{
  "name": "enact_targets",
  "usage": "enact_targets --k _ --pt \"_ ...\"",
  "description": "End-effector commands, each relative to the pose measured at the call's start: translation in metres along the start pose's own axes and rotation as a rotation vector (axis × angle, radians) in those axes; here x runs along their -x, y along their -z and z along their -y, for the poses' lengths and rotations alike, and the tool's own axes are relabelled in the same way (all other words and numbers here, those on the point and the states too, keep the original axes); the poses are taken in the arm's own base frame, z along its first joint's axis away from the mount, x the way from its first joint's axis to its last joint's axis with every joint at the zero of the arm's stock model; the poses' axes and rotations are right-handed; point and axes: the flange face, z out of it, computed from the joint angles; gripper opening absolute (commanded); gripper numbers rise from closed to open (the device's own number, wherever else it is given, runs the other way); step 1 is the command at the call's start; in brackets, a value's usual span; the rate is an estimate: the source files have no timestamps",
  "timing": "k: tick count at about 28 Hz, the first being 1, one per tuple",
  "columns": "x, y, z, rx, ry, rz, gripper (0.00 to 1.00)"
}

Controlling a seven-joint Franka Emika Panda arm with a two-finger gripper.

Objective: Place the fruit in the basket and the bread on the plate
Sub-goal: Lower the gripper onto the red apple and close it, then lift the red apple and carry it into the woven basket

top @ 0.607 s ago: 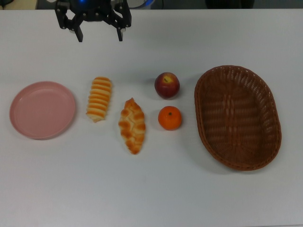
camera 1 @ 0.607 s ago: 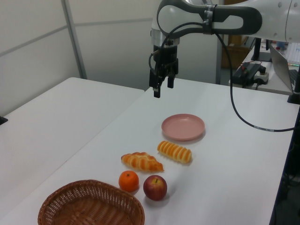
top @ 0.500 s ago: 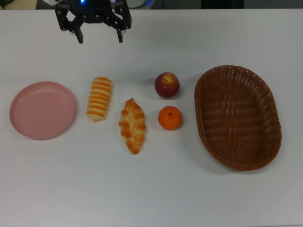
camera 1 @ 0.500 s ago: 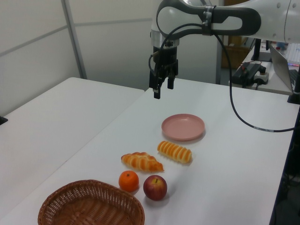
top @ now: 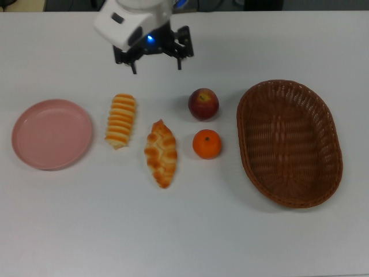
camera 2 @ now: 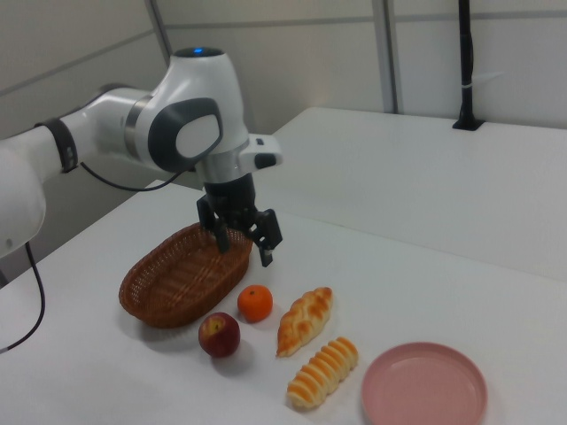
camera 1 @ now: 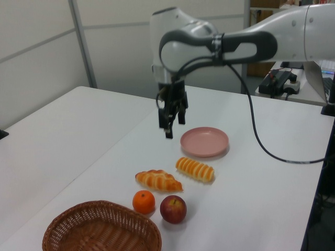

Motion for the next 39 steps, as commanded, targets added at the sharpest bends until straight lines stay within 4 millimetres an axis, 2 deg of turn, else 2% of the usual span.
enact_targets --k 1,11,20,30,39 --pt "0.007 -0.018 0.022 0.047 -0.041 -0.002 1.00" --pt "0.021 -0.073 0.075 0.130 -0.015 0.021 1.00" --pt "0.032 -0.127 0.113 0.205 -0.040 -0.013 1.00" --pt "0.042 -0.156 0.130 0.228 -0.029 -0.007 1.00" --pt "0.034 -0.192 0.137 0.251 -0.042 -0.004 1.00"
